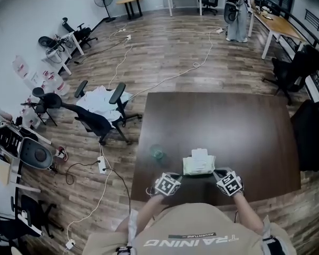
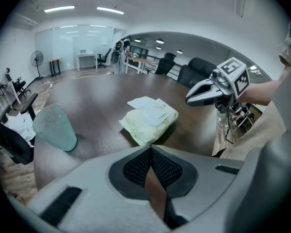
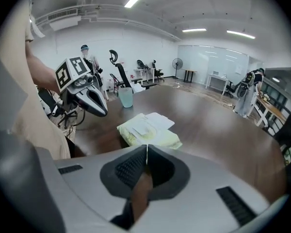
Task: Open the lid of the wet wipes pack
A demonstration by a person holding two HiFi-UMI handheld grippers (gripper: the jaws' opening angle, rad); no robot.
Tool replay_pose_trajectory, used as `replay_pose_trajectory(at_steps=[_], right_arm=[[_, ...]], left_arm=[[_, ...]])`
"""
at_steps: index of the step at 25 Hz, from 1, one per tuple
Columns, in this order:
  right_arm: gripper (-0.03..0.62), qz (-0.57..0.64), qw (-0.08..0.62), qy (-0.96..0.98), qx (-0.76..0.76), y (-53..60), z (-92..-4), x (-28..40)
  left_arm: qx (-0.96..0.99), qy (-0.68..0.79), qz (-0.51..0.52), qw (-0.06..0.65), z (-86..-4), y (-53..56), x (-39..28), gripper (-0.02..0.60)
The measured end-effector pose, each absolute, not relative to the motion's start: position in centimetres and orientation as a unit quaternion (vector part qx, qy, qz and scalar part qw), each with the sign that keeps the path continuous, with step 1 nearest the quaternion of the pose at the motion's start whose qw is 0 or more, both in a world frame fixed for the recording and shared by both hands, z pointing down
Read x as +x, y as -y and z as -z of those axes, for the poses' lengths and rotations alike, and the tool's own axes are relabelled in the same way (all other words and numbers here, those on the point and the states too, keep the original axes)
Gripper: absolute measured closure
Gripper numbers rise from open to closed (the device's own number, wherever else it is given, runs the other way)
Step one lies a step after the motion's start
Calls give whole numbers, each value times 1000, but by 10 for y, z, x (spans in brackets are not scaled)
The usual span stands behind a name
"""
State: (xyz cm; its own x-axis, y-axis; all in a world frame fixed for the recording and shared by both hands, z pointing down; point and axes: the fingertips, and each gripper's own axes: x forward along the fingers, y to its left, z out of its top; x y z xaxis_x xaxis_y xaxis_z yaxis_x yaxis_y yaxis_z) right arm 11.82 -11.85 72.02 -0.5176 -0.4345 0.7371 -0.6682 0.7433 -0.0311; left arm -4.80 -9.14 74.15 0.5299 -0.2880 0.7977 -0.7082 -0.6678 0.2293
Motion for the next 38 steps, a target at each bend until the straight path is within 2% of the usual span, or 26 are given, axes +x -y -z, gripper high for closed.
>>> replay_pose_trajectory(at_steps=[12, 38], right_arm=[[579, -188, 279, 853, 400, 124, -682, 128], [577, -58, 233, 897, 371, 182, -565, 96]], left_arm=[[843, 336, -324, 266, -702, 108, -50, 572], [866, 414, -214, 179, -601, 165, -45, 572]])
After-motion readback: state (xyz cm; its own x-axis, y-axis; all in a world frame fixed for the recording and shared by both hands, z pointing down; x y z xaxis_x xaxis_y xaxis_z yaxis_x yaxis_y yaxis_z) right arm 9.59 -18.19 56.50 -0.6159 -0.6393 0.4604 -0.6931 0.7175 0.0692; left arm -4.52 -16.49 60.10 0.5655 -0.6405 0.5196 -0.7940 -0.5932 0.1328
